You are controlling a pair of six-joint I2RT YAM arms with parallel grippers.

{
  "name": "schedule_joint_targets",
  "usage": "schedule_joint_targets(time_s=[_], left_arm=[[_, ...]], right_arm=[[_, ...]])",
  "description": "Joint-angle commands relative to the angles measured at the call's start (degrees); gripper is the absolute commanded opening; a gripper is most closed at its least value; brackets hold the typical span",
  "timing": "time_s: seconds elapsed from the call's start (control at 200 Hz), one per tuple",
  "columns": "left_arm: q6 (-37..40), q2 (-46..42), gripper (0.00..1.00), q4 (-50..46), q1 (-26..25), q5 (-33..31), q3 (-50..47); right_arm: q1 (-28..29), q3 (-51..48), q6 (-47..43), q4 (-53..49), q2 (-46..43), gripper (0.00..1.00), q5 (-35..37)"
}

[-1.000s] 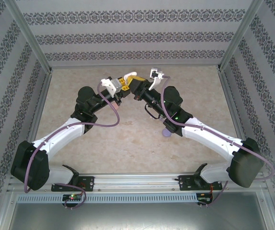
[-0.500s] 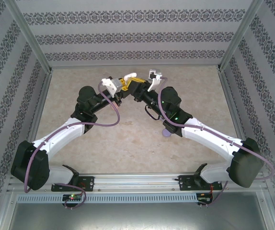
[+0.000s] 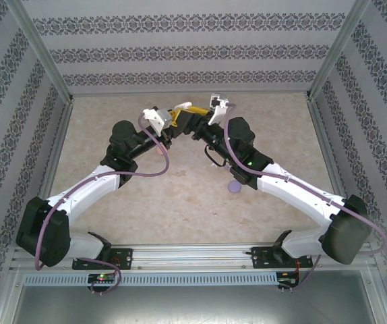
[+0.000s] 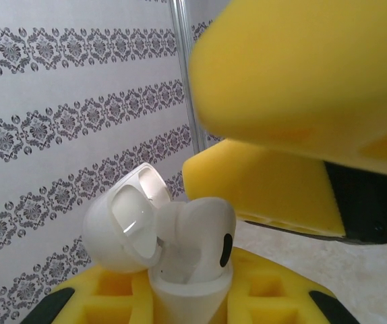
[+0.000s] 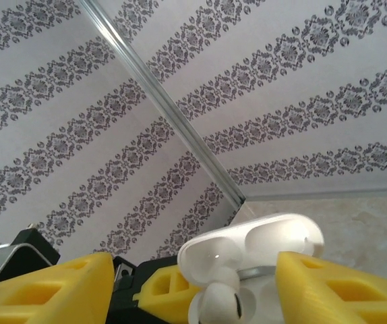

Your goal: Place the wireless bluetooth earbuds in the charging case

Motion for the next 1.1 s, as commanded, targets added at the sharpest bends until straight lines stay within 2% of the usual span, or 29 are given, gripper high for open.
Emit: schedule_joint_targets(time_s=[0.0, 0.445, 0.57, 0.699, 0.754, 0.829, 1.014, 1.094], left_arm=[[-1.77, -0.68, 0.0, 6.59, -1.6, 1.38, 0.63], [-6.5, 1.59, 0.0, 10.98, -1.82, 0.57, -2.73], [-6.59, 2.25, 0.0, 11.27, -1.87, 0.6, -3.58], [-6.16, 2.68, 0.0, 11.21, -1.82, 1.26, -4.26], [-6.17, 2.95, 0.0, 11.17, -1.87, 1.85, -4.39], [-6.13, 3.4, 0.0, 10.89, -1.82, 2.86, -4.38], [-6.35, 4.63, 0.0, 10.04, -1.76, 5.84, -4.14], [-6.78, 5.2, 0.0, 9.83, -1.8, 7.45, -3.97]], right_arm=[[-1.11, 1.87, 1.89, -3.21, 0.35, 0.67, -0.43], [-2.21, 3.99, 3.09, -7.49, -4.24, 0.8, -1.32], [-2.64, 4.14, 3.05, -12.86, -6.99, 0.81, -2.14], [-3.2, 4.92, 2.81, -21.72, -9.43, 0.77, -3.02], [-3.23, 5.83, 2.06, -26.15, -9.98, 0.72, -3.21], [-3.37, 6.83, 1.71, -31.69, -10.37, 0.59, -3.43], [-3.23, 8.7, 1.45, -39.73, -9.93, 0.2, -5.73], [-3.14, 9.36, 1.66, -41.17, -9.02, 0.07, -6.95]])
